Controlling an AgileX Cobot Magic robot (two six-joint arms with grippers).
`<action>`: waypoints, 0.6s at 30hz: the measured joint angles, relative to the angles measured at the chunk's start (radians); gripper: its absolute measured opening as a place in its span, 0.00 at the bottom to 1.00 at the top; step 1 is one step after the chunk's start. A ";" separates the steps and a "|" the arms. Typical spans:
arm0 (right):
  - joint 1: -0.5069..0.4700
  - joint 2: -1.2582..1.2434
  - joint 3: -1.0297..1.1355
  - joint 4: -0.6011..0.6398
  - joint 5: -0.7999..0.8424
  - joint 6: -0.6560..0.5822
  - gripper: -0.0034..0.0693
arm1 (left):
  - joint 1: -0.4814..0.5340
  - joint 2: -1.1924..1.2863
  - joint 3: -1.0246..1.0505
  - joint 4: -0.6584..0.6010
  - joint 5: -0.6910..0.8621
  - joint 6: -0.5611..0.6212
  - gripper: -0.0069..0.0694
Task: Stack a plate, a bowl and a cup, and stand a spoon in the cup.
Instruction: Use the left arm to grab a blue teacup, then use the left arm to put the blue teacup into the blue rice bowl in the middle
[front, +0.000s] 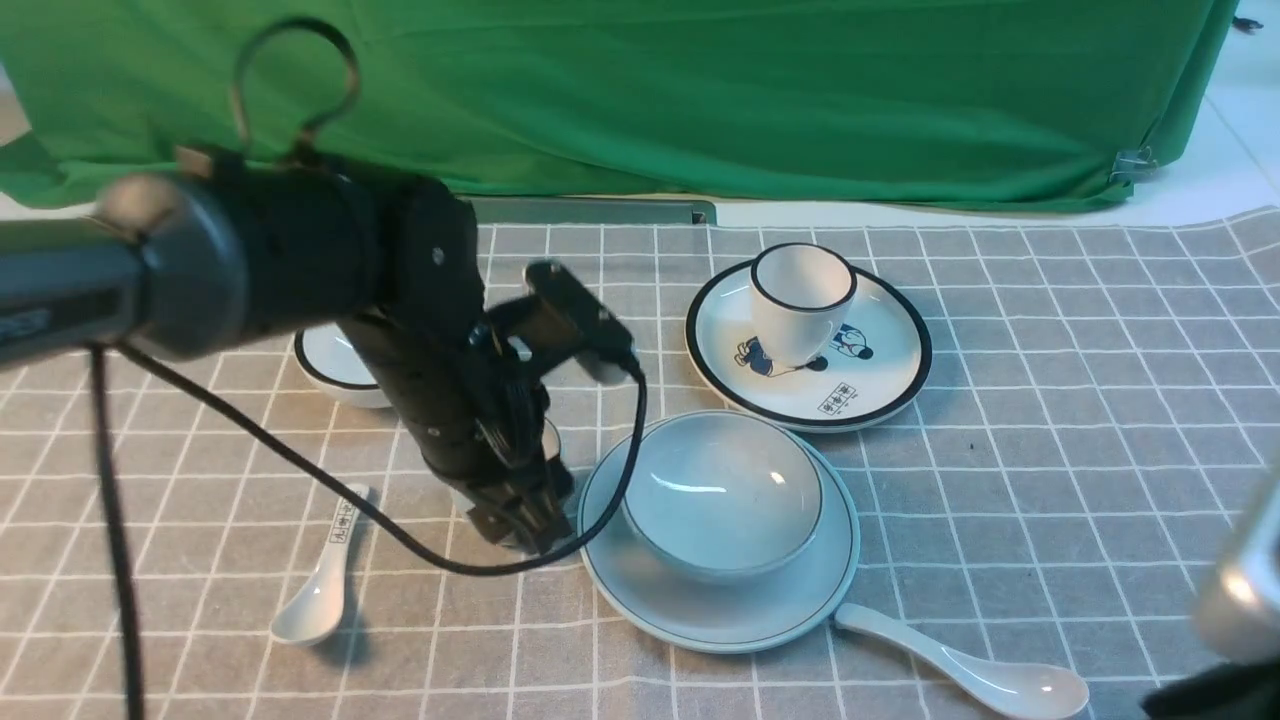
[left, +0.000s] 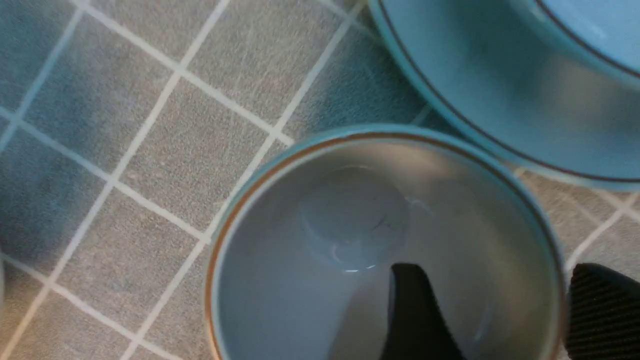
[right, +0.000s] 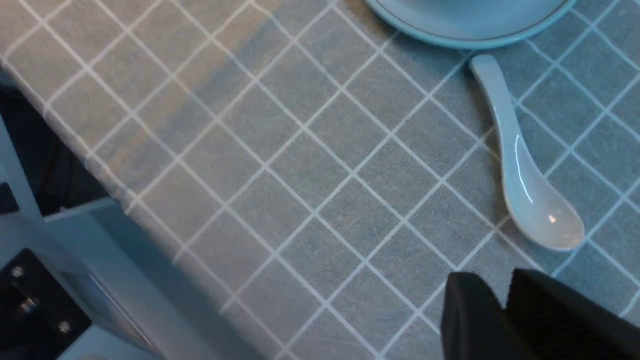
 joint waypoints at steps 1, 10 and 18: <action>0.000 -0.011 0.002 0.000 0.000 0.005 0.25 | 0.000 0.002 0.000 0.000 0.000 0.000 0.54; 0.000 -0.193 0.010 0.000 0.004 0.095 0.26 | -0.015 -0.062 -0.100 -0.042 0.135 -0.005 0.14; 0.000 -0.233 0.010 0.000 0.000 0.120 0.26 | -0.227 -0.045 -0.364 -0.071 0.192 -0.004 0.14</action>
